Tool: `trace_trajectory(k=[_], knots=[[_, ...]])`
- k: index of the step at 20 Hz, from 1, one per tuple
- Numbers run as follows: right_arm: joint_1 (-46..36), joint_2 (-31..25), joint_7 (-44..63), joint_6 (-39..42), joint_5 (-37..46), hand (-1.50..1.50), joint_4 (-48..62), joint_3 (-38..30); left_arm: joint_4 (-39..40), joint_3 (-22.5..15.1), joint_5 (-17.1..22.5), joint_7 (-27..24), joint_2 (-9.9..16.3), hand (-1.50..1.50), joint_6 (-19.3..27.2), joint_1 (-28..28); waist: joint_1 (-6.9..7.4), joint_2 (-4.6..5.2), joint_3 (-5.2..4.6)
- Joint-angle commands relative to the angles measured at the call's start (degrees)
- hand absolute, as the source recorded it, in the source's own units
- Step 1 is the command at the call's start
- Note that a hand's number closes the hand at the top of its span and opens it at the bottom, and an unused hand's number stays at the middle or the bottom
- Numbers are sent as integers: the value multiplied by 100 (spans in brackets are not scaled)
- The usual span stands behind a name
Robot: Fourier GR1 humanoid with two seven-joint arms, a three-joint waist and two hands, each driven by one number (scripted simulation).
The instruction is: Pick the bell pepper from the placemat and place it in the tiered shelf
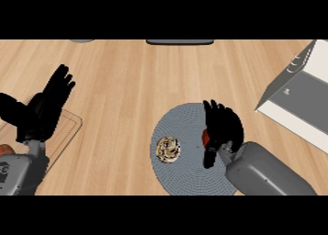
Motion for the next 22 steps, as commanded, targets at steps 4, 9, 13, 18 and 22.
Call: trace_trajectory(k=[4, 9, 13, 18, 22], knots=[[278, 593, 239, -10, 617, -150, 486, -253, -135, 40, -198, 299, -88, 0, 30, -183, 1, -2, 2], [327, 739, -450, 67, 877, -150, 1213, -655, 134, 211, -244, 291, -190, 0, -52, -444, -5, 5, 2], [861, 639, -955, -112, 1079, 150, 1264, -706, 281, 149, -398, -208, -372, 0, -183, -93, -18, 7, 1], [423, 651, -1109, 422, 1483, 150, 1164, -705, 229, 556, -114, 81, -75, 0, -519, -252, -8, 0, 1], [614, 737, -1761, -200, 1952, 150, 1617, -784, -394, 173, -496, 283, -453, 0, -143, 99, 19, -4, 4]])
